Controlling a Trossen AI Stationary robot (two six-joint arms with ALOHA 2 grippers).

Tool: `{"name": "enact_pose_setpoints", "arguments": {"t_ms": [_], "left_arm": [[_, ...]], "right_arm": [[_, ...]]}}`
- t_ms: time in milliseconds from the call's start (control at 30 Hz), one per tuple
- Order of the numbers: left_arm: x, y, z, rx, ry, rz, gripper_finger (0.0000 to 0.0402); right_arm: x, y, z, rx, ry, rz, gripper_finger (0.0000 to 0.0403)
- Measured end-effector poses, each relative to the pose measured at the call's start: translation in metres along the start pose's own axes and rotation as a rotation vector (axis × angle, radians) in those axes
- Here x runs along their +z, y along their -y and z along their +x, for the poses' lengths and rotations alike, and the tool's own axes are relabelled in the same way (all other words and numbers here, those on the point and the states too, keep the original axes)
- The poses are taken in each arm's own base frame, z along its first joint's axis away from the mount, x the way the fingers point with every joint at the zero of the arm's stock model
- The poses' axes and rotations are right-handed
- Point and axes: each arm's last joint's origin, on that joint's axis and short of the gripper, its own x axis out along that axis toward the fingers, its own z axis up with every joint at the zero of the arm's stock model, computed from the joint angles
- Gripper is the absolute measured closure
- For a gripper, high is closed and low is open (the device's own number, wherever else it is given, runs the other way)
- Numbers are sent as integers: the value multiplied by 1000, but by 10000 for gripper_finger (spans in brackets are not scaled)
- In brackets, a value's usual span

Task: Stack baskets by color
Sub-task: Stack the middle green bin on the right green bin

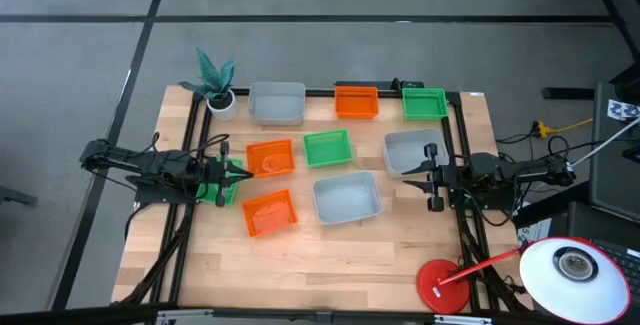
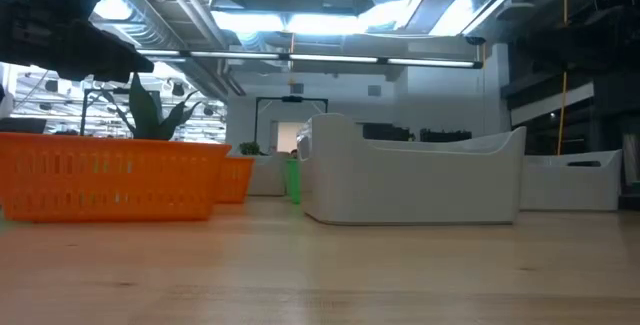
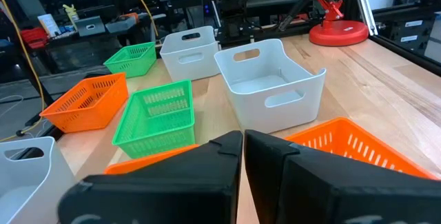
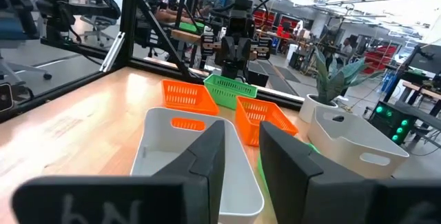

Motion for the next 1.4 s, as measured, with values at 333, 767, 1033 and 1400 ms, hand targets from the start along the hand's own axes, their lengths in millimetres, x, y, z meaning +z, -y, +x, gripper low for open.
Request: {"name": "enact_pose_setpoints", "arguments": {"t_ms": [333,767,1033,1400], "left_arm": [[0,0,0,0,0,0,392],[0,0,0,0,0,0,392],[0,0,0,0,0,0,392],[0,0,0,0,0,0,392]], "right_arm": [[1,0,0,-3,14,29,311],[2,0,0,-4,19,29,311],[2,0,0,-4,19,28,311],[0,0,0,-11,0,25,311]]}}
